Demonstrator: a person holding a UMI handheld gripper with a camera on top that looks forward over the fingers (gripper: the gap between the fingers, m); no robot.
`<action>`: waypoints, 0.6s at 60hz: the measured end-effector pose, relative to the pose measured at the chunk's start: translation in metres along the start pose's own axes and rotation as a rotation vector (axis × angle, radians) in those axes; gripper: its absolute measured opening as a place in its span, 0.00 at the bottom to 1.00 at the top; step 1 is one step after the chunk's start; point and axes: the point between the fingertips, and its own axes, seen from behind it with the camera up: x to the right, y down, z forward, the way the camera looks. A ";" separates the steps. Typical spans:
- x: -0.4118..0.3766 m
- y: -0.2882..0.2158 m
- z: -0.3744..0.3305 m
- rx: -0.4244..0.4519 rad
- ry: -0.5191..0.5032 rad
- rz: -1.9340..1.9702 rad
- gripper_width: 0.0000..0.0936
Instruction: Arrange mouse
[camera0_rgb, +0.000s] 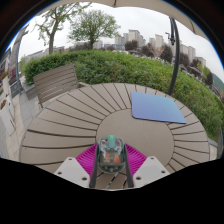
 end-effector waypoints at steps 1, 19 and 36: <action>-0.002 -0.001 -0.001 -0.002 -0.009 -0.004 0.45; 0.042 -0.153 -0.019 0.102 -0.106 0.056 0.41; 0.180 -0.186 0.133 0.018 0.009 0.054 0.43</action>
